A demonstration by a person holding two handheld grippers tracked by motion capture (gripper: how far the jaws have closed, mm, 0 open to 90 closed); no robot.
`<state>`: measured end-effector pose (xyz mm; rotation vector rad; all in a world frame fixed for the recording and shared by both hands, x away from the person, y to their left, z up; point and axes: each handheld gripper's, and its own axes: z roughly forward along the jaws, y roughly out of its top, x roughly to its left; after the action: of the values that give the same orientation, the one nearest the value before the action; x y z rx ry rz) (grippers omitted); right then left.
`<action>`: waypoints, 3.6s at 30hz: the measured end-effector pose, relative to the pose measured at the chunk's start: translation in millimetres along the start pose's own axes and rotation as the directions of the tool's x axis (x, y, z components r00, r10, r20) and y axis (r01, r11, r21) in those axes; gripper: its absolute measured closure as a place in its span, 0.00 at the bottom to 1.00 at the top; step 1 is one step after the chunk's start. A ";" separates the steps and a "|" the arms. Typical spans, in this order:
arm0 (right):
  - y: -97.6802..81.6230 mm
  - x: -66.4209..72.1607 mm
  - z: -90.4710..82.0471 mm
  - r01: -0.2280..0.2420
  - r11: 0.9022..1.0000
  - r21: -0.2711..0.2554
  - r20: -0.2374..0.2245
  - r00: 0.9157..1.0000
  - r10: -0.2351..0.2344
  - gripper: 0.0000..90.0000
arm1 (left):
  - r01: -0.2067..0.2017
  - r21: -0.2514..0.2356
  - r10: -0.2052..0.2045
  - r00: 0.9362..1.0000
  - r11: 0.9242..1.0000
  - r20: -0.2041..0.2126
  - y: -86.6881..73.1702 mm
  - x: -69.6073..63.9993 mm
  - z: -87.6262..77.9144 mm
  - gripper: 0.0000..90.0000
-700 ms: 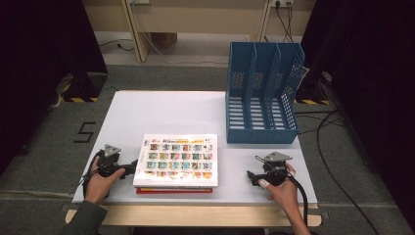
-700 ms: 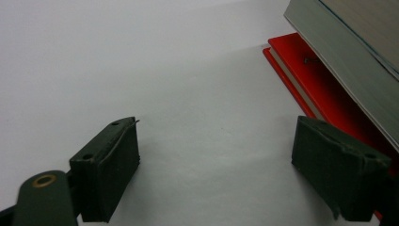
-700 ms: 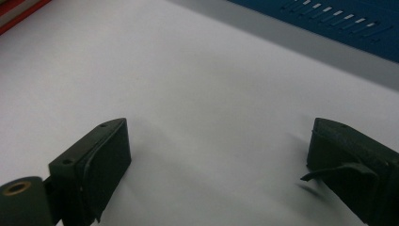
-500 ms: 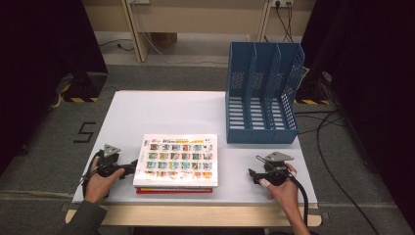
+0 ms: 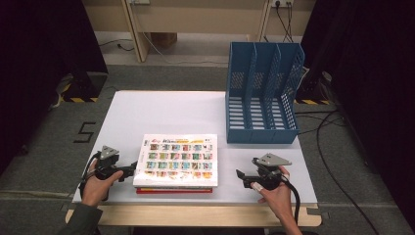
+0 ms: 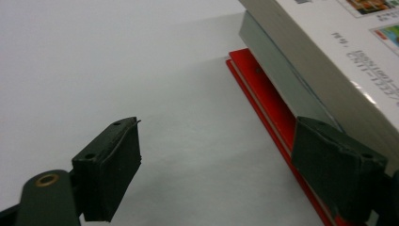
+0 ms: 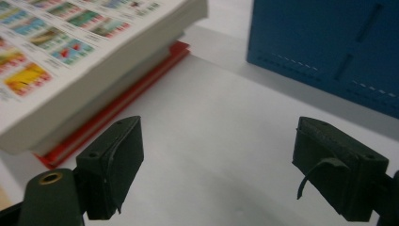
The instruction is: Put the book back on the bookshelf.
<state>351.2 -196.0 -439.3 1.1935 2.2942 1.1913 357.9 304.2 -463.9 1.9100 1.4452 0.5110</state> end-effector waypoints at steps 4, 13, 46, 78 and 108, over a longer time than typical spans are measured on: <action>6.3 15.2 1.7 0.010 1.000 -0.012 -0.052 0.999 -0.011 0.19 | -0.012 0.003 0.012 1.000 1.000 0.001 1.3 -0.8 -1.5 0.18; 15.9 31.8 9.9 -0.016 1.000 -0.026 -0.164 0.986 0.011 0.20 | -0.051 0.009 0.051 0.999 0.999 0.017 5.1 -9.6 -7.9 0.36; 28.0 44.4 57.3 -0.101 0.993 0.057 -0.331 0.937 0.115 0.19 | -0.063 0.008 0.063 0.998 0.998 0.006 6.3 -33.6 -20.8 0.77; 32.5 29.6 81.0 -0.206 0.971 0.119 -0.424 0.874 0.237 0.19 | -0.101 -0.004 0.101 0.994 0.995 -0.031 6.5 -44.1 -25.2 0.82; 36.3 27.9 82.0 -0.191 0.974 0.123 -0.408 0.885 0.225 0.17 | -0.024 -0.040 0.026 0.998 0.999 0.058 8.6 -34.7 -30.5 0.52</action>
<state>401.0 -118.6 -458.2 1.3490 2.5891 1.5823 332.8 278.6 -433.5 1.8986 1.3664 0.4873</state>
